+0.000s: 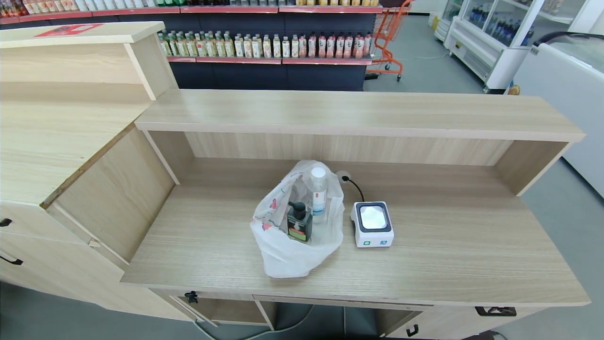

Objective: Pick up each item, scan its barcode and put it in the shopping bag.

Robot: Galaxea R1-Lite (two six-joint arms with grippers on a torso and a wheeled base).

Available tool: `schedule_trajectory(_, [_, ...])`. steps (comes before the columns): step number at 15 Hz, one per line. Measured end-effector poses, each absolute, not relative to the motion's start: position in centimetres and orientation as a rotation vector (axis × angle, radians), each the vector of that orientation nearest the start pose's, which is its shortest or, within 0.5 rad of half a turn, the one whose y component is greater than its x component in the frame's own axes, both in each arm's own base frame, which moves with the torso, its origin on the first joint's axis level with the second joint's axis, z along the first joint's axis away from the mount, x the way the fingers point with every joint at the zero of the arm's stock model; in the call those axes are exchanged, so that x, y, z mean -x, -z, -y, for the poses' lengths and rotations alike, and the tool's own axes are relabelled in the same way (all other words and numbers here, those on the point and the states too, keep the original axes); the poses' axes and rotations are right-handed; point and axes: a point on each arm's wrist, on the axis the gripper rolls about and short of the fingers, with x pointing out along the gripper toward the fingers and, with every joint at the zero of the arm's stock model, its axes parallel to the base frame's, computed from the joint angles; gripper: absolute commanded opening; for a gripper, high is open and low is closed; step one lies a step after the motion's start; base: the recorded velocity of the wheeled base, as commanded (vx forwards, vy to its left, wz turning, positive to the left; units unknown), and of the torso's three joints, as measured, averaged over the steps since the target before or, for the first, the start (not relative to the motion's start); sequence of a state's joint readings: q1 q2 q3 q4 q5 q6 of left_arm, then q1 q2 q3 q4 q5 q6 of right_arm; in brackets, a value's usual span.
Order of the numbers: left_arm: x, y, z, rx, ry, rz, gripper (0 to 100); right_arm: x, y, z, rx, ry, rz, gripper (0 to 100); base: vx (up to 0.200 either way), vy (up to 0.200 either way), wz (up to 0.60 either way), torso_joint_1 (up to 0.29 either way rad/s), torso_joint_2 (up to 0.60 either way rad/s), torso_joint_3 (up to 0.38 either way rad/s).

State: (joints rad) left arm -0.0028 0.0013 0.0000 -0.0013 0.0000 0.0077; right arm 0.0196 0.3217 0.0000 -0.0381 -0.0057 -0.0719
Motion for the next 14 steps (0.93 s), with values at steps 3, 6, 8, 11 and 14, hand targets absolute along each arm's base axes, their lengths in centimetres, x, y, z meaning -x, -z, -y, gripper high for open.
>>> schedule_trajectory(3, [2.3, -7.6, 0.0, -0.008, 0.003, 0.000, 100, 0.9, -7.9, 0.0, 0.080, -0.011, -0.182, 100, 0.000, 0.000, 0.00, 0.000, 0.00, 0.000])
schedule_trajectory(6, [2.3, -7.6, 0.0, -0.008, 0.003, 0.000, 100, 1.7, -7.7, 0.0, 0.082, -0.002, -0.075, 100, 0.000, 0.000, 0.00, 0.000, 0.00, 0.000])
schedule_trajectory(8, [2.3, -7.6, 0.0, -0.008, 0.003, 0.000, 100, 2.1, -7.6, 0.0, 0.082, -0.001, -0.030, 100, 0.000, 0.000, 0.00, 0.000, 0.00, 0.000])
schedule_trajectory(11, [2.3, -7.6, 0.0, -0.008, 0.003, 0.000, 100, 2.3, -7.5, 0.0, 0.081, 0.000, -0.006, 100, 0.000, 0.000, 0.00, 0.000, 0.00, 0.000])
schedule_trajectory(14, [2.3, -7.6, 0.0, -0.008, 0.003, 0.000, 100, 2.3, -7.5, 0.0, 0.080, 0.000, 0.000, 100, 0.000, 0.000, 0.00, 0.000, 0.00, 0.000])
